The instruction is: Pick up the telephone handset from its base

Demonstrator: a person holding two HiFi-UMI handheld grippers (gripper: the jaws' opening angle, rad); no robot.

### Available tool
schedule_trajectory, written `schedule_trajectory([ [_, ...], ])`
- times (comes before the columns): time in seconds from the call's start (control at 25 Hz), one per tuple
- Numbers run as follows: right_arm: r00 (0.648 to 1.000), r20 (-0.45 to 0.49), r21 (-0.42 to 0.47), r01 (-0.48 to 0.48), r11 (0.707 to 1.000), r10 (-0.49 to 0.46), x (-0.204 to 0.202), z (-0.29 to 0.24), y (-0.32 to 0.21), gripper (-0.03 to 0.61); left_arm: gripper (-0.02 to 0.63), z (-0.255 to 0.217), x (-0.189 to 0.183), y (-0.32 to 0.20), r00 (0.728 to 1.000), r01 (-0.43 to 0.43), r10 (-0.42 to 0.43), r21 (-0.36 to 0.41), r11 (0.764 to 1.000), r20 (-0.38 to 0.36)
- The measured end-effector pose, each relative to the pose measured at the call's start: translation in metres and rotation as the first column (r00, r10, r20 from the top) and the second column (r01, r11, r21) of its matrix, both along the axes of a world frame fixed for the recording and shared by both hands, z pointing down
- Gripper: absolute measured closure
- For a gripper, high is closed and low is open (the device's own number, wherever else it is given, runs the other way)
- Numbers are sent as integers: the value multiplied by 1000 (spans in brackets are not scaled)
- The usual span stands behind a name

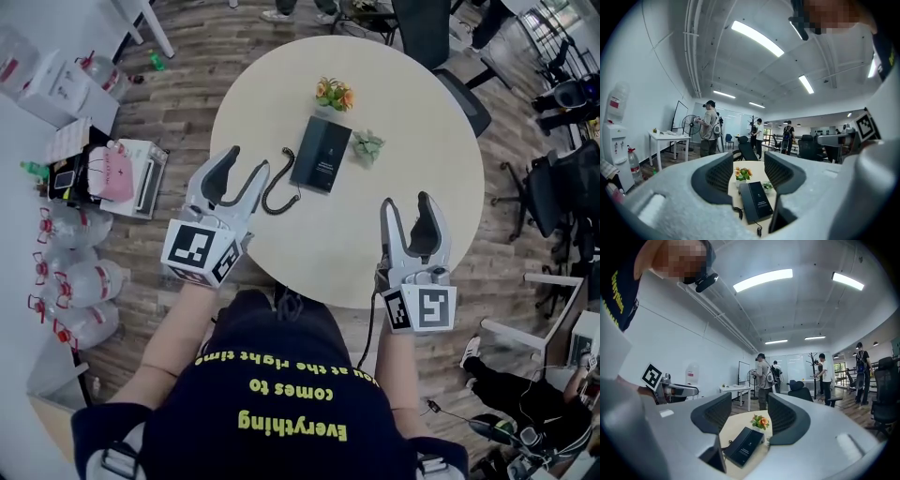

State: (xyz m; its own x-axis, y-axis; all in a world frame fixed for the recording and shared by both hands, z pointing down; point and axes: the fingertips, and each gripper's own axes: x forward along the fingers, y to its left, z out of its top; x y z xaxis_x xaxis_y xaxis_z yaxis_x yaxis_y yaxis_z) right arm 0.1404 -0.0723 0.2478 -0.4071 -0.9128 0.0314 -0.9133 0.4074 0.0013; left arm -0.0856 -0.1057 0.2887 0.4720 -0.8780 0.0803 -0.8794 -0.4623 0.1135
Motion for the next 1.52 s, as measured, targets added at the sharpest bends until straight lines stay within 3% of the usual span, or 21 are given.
schedule_trajectory([
  [0.36,1000,13,-66,22,998,-21,11,23,-48,341,403,17,16,-48,1000,20,-20,-44,999,7],
  [0.8,997,30,-103,-65,993,68,6,37,-76,341,403,42,27,-86,997,-83,82,-94,992,-8],
  [1.24,990,21,-194,-136,972,143,20,85,-86,341,391,103,42,-108,988,-152,155,-211,966,-4],
  [1.52,985,31,-267,-154,951,168,27,118,-92,342,391,141,48,-120,990,-140,143,-278,950,-11],
])
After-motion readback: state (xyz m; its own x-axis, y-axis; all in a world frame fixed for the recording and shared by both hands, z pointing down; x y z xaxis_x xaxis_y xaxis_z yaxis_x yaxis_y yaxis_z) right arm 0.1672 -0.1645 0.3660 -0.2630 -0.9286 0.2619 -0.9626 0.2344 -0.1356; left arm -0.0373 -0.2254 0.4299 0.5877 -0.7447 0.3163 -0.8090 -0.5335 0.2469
